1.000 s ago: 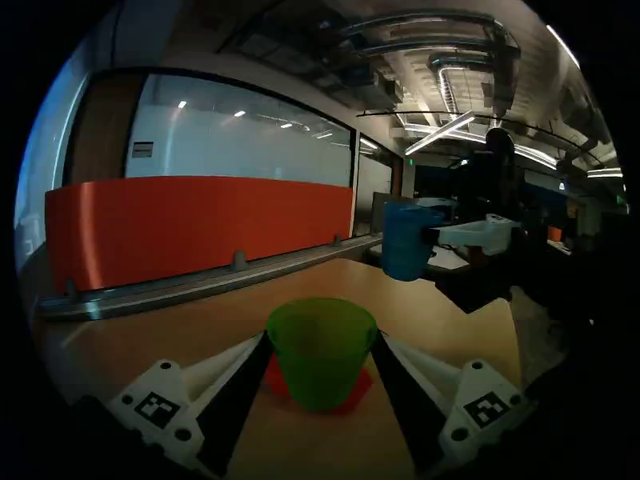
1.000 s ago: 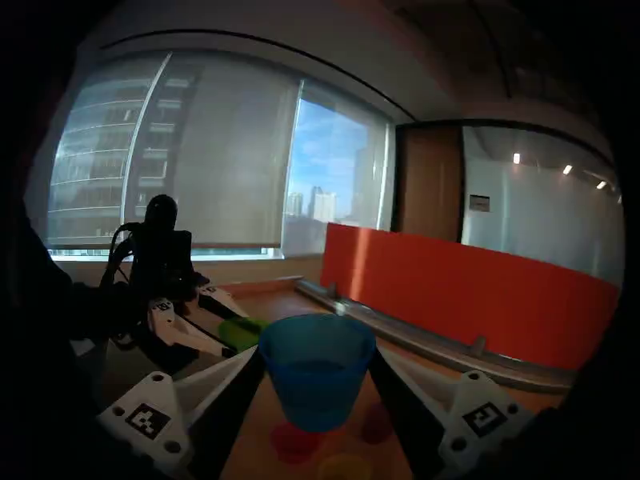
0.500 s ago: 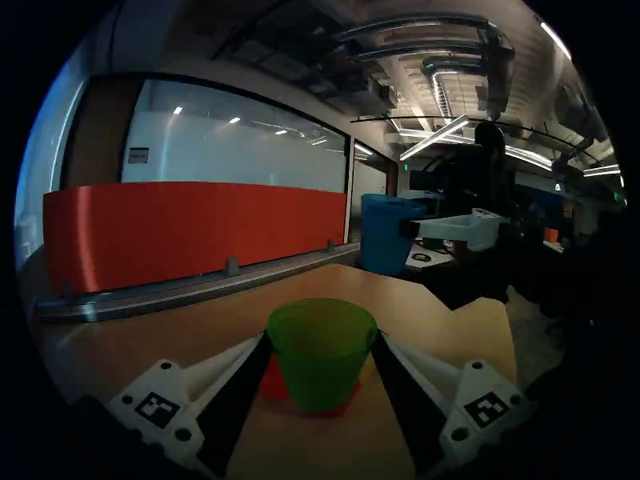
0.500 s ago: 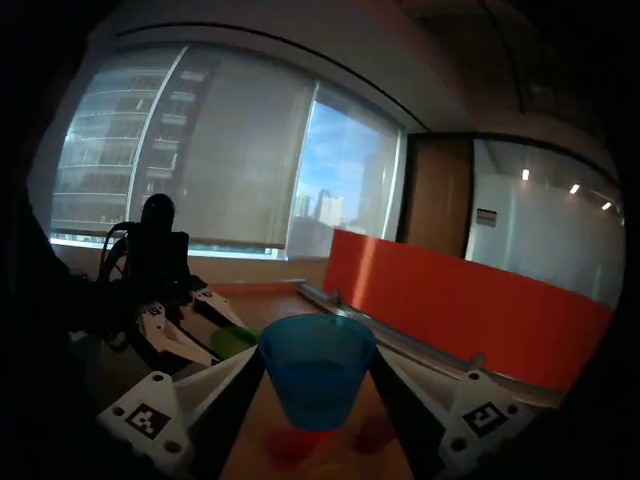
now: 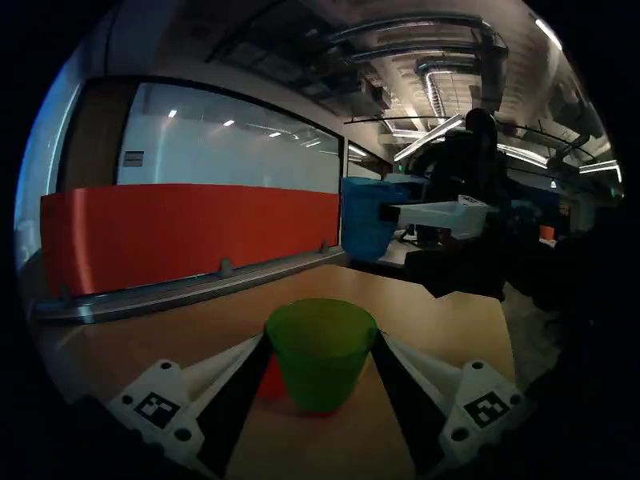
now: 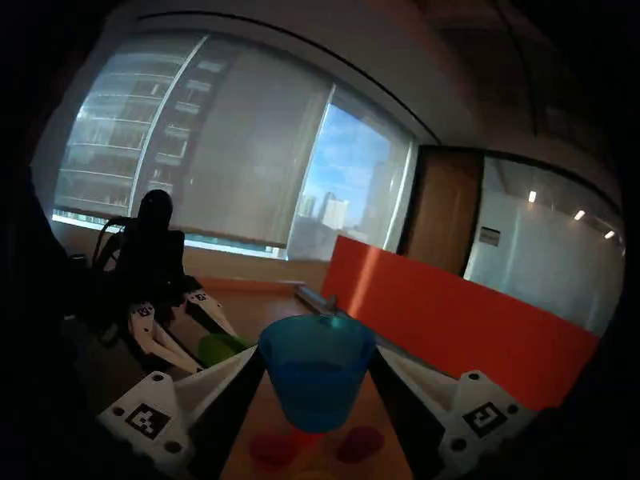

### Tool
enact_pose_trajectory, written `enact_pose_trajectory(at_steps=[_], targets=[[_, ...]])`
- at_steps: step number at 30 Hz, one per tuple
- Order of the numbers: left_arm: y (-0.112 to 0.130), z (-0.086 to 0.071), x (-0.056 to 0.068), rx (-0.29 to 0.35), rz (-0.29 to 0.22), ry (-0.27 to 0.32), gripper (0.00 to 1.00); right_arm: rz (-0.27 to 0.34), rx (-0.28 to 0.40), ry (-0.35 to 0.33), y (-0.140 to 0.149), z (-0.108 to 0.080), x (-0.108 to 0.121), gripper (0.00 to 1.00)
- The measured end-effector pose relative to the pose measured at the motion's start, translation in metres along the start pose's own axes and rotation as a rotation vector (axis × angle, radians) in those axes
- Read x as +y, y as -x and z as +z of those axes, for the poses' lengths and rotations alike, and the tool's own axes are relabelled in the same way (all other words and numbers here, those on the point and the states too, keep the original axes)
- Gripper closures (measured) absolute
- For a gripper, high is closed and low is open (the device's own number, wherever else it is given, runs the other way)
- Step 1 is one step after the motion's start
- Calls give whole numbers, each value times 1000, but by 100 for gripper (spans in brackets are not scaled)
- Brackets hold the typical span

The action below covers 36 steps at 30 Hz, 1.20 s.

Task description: Pour water

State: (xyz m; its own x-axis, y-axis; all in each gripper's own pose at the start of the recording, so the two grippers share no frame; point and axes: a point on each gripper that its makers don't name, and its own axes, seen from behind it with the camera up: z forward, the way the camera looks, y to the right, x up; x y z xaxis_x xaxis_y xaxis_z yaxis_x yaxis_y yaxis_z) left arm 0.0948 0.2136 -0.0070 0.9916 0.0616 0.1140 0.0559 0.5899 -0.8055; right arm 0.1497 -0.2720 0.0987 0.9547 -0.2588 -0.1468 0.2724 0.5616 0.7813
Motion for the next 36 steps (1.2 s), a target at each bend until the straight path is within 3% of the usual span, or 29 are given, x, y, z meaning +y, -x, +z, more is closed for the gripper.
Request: enact_pose_trajectory(at_steps=[36], targets=[[-1,4,29,10,28,79,12,-316,-1,-14,-27,26,1,9]])
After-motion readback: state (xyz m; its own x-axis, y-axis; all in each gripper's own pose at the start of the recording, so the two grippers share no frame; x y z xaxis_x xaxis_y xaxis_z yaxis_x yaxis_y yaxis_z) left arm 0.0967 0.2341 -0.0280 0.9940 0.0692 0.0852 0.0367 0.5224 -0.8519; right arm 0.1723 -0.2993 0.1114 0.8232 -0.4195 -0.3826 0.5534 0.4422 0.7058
